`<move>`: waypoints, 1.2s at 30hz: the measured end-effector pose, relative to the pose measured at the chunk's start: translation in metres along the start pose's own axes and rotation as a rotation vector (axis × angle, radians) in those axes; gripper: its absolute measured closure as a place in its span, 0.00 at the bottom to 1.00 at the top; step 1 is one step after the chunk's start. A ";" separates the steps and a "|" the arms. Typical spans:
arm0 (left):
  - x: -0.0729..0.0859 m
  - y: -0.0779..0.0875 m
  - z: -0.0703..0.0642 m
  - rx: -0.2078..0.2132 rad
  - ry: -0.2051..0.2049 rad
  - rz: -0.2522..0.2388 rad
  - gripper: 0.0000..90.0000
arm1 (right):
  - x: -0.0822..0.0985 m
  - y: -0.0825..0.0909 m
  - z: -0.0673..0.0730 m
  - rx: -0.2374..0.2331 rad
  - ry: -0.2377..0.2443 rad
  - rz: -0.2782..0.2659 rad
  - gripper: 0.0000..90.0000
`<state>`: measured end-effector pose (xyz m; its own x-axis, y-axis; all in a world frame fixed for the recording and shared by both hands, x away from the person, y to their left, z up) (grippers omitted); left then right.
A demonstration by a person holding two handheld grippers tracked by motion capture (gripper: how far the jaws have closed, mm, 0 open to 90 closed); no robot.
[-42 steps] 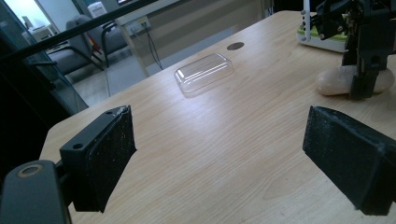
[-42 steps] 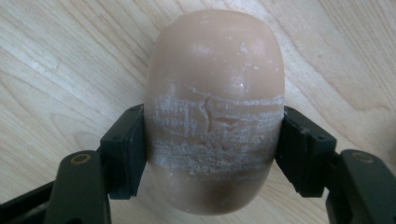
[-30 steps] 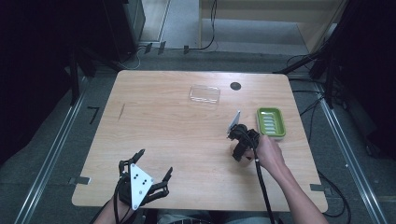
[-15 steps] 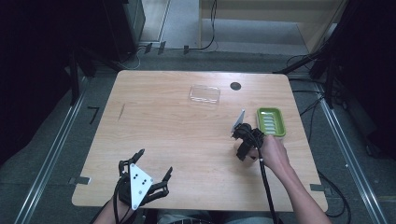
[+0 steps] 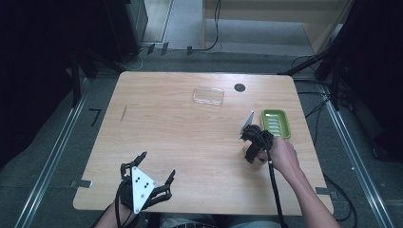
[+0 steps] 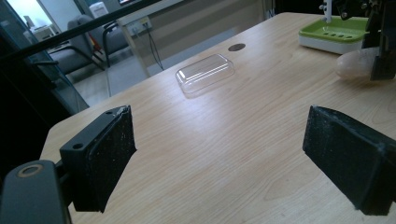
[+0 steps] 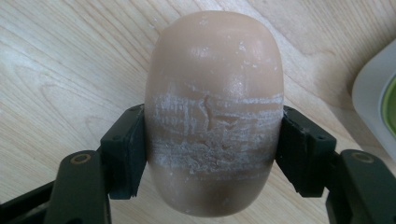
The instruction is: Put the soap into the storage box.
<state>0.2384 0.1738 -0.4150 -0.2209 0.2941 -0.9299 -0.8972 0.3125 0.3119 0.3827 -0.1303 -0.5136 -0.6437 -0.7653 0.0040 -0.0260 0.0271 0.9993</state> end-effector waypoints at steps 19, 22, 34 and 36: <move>0.000 0.000 0.000 -0.001 0.003 -0.001 0.11 | 0.018 0.007 -0.016 0.007 -0.037 0.011 0.37; 0.000 0.000 0.000 -0.001 0.006 -0.004 0.11 | 0.021 0.008 -0.019 0.006 -0.045 0.007 0.37; 0.000 0.000 0.000 -0.001 0.005 -0.003 0.11 | 0.029 0.012 -0.028 0.004 -0.076 0.005 0.37; 0.000 0.000 0.000 0.000 0.005 -0.004 0.11 | 0.030 0.013 -0.030 0.008 -0.076 0.003 0.37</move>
<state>0.2384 0.1739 -0.4147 -0.2191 0.2886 -0.9320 -0.8982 0.3133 0.3082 0.3861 -0.1724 -0.4996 -0.6998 -0.7144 0.0042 -0.0296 0.0349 0.9990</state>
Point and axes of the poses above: each handheld gripper's, and its own axes: y roughly backward along the jaws, x roughly out of its underside, z roughly to its left, the point moved 7 cm from there along -y, roughly forward along the jaws, and after that the axes turned 8 degrees about y, right-handed, at the moved point
